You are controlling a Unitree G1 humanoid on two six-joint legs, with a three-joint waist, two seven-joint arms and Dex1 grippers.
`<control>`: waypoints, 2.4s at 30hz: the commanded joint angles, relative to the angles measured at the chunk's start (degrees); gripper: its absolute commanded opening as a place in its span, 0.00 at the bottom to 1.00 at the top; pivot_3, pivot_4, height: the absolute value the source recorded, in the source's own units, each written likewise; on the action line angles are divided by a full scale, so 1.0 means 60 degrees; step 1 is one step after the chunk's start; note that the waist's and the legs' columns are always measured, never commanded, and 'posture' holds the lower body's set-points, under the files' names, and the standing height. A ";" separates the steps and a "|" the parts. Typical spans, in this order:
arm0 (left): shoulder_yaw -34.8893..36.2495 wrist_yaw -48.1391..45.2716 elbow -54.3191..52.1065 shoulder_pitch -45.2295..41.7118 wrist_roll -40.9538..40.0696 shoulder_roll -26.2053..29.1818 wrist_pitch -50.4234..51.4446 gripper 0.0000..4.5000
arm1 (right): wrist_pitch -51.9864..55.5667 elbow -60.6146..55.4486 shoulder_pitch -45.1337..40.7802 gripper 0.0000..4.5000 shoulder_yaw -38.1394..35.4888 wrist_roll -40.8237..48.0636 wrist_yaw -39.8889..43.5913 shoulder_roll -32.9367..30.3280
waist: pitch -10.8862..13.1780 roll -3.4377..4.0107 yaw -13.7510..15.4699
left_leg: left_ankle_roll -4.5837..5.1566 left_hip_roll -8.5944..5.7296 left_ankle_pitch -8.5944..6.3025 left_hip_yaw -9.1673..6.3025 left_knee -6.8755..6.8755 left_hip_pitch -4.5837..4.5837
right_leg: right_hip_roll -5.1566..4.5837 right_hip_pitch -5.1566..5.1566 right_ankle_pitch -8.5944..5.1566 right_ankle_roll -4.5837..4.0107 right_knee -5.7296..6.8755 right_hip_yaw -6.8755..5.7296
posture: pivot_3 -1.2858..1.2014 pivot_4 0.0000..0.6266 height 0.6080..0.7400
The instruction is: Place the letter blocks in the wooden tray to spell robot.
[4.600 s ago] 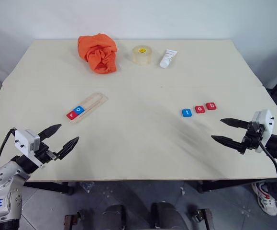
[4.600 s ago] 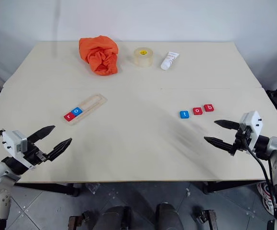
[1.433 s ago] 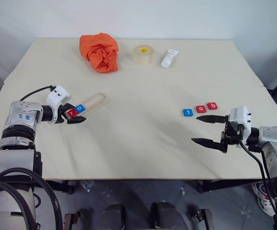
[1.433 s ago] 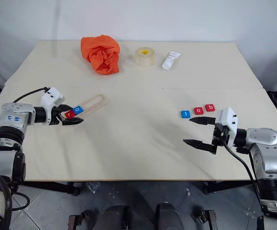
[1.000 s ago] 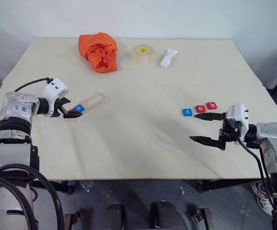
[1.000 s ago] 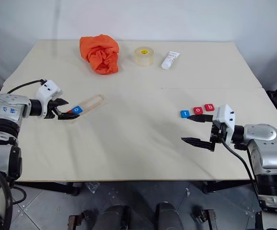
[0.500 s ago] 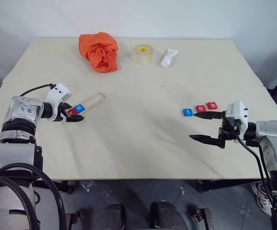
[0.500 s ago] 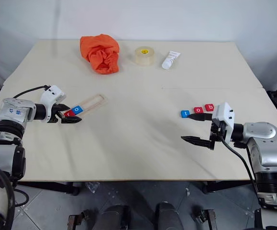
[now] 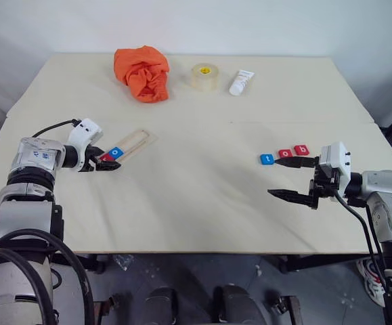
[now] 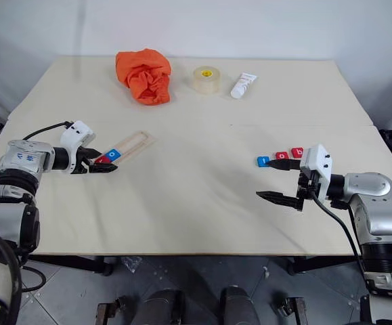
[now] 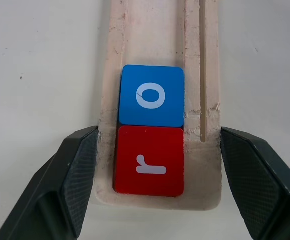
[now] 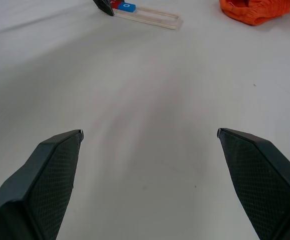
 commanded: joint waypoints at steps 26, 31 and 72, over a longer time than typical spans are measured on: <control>-0.1415 -0.2493 -0.6755 0.1320 -0.0524 -0.2117 0.1290 0.76 | -0.0634 0.0078 0.0327 1.00 -0.0469 0.0295 0.0865 -0.0514 | 0.0002 -0.0003 0.0189 | 0.0000 0.0000 0.0002 -0.0004 0.0005 -0.0019 | 0.0005 0.0002 0.0004 0.0008 -0.0010 0.0001 | 0.52 0.24 1.00; -0.2224 -0.2205 -0.8148 0.1599 -0.0381 -0.3115 0.1922 0.76 | -0.0642 -0.0243 0.0837 1.00 -0.0731 0.0323 0.0484 -0.0492 | 0.0002 -0.0003 0.0198 | 0.0003 0.0000 0.0004 -0.0003 0.0015 -0.0019 | 0.0006 0.0006 0.0005 0.0008 -0.0009 0.0006 | 0.52 0.24 1.00; -0.2980 -0.1238 -1.3405 0.3730 -0.1324 -0.2404 0.4151 1.00 | -0.0342 -0.1141 0.2026 1.00 -0.1528 0.0471 -0.0215 -0.0738 | 0.0001 -0.0002 0.0177 | 0.0006 0.0003 0.0022 -0.0003 0.0011 0.0007 | 0.0013 0.0026 0.0004 0.0008 -0.0030 0.0038 | 0.52 0.24 1.00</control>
